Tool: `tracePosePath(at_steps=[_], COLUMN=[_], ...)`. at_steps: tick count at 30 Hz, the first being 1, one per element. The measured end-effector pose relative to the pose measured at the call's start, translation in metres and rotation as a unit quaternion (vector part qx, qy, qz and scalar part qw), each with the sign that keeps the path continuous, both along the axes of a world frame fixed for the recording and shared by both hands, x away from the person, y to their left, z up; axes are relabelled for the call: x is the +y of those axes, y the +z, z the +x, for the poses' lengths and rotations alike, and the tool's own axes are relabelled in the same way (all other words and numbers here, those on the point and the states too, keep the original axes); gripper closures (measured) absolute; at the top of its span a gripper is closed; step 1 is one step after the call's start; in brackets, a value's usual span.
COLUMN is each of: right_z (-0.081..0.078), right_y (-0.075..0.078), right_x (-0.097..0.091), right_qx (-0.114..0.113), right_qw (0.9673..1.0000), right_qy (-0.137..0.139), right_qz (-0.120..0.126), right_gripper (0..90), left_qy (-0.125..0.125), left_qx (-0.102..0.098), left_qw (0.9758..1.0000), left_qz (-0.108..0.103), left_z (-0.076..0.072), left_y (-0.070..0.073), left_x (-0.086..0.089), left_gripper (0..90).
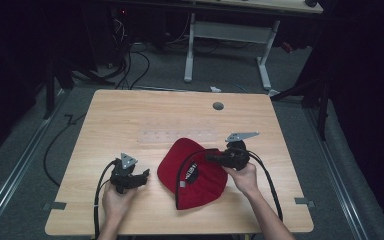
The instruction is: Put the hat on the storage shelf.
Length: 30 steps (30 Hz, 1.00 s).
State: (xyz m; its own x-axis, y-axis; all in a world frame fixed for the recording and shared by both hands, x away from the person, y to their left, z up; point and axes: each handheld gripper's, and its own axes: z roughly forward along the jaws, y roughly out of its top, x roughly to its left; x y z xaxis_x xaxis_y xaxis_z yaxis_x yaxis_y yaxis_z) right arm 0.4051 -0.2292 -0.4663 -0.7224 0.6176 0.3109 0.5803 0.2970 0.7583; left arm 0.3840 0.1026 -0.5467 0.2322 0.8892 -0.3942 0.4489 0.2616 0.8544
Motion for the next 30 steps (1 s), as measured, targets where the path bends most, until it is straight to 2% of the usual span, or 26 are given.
tracePosePath(at_steps=[6, 9, 16, 19, 20, 23, 24, 25, 27, 29, 30], right_z=[-0.007, -0.009, -0.015, -0.017, -0.017, -0.021, -0.021, -0.021, -0.023, -0.024, -0.024], right_y=[0.004, 0.004, 0.013, 0.016, 0.016, 0.021, 0.022, 0.022, 0.026, 0.027, 0.029], right_x=[-0.012, -0.016, -0.023, -0.026, -0.026, -0.028, -0.029, -0.029, -0.032, -0.033, -0.035], right_qx=[0.004, 0.007, 0.000, 0.001, 0.001, 0.002, -0.001, -0.001, -0.002, -0.003, -0.002], right_qw=[0.9997, 0.9995, 0.9990, 0.9986, 0.9986, 0.9980, 0.9979, 0.9979, 0.9975, 0.9973, 0.9971], right_qy=[-0.019, -0.027, -0.042, -0.050, -0.050, -0.059, -0.059, -0.059, -0.064, -0.065, -0.067], right_qz=[0.013, 0.012, 0.015, 0.019, 0.019, 0.024, 0.025, 0.025, 0.031, 0.033, 0.036], right_gripper=[83.7, 83.6, 83.7, 83.7, 83.7, 83.7, 83.6, 83.6, 83.7, 83.6, 83.7], left_qy=[-0.001, -0.004, -0.015, -0.027, -0.027, -0.040, -0.050, -0.050, -0.067, -0.072, -0.083], left_qx=[0.000, 0.000, -0.002, -0.013, -0.013, -0.031, -0.040, -0.040, -0.054, -0.058, -0.067], left_qw=[1.0000, 1.0000, 0.9999, 0.9993, 0.9993, 0.9984, 0.9976, 0.9976, 0.9958, 0.9952, 0.9939], left_qz=[0.000, 0.001, 0.005, 0.020, 0.020, 0.024, 0.025, 0.025, 0.030, 0.032, 0.031], left_z=[0.000, -0.001, -0.004, -0.010, -0.010, -0.018, -0.025, -0.025, -0.035, -0.038, -0.042], left_y=[0.000, 0.000, 0.000, 0.002, 0.002, 0.007, 0.012, 0.012, 0.018, 0.020, 0.024], left_x=[0.000, 0.000, 0.000, -0.004, -0.004, -0.007, -0.009, -0.009, -0.011, -0.013, -0.017], left_gripper=[30.4, 30.4, 31.6, 31.8, 31.8, 31.6, 31.1, 31.1, 30.9, 30.6, 30.3])
